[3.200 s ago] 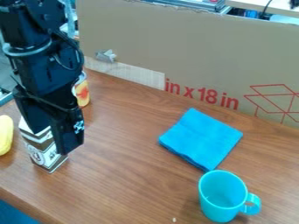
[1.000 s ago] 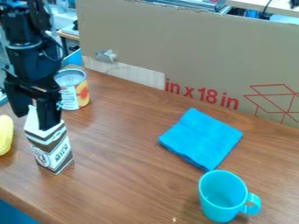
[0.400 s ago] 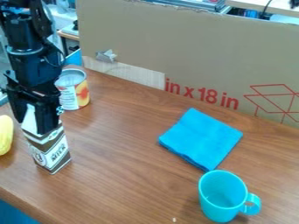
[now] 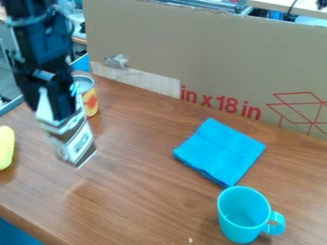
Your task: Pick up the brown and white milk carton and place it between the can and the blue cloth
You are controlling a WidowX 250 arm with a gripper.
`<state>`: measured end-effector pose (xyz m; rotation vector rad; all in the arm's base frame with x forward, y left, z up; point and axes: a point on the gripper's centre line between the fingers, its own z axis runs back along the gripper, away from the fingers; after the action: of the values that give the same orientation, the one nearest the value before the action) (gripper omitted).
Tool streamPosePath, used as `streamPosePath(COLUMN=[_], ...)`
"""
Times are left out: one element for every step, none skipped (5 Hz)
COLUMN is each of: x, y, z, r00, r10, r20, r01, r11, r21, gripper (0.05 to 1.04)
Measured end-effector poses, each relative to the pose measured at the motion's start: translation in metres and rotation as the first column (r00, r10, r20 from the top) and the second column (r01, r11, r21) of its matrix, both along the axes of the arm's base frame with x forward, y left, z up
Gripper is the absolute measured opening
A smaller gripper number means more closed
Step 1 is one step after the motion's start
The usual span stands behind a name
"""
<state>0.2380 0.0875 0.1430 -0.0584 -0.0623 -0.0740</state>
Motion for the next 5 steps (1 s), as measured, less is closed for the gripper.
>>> streamPosePath(x=[0.019,0.044,0.07,0.09,0.108], y=[-0.023,-0.027,-0.032,-0.028,-0.021], z=[0.013,0.003,-0.002,-0.007,-0.016], r00=[0.997,0.998,0.996,0.996,0.998], r10=[-0.066,-0.061,-0.081,-0.07,-0.053], r20=[0.05,0.03,0.045,0.05,0.022], r01=[0.066,0.061,0.079,0.066,0.051], r11=[0.998,0.998,0.996,0.996,0.995], r21=[-0.002,-0.002,0.036,0.065,0.081], gripper=[0.813,0.813,0.813,0.813,0.813])
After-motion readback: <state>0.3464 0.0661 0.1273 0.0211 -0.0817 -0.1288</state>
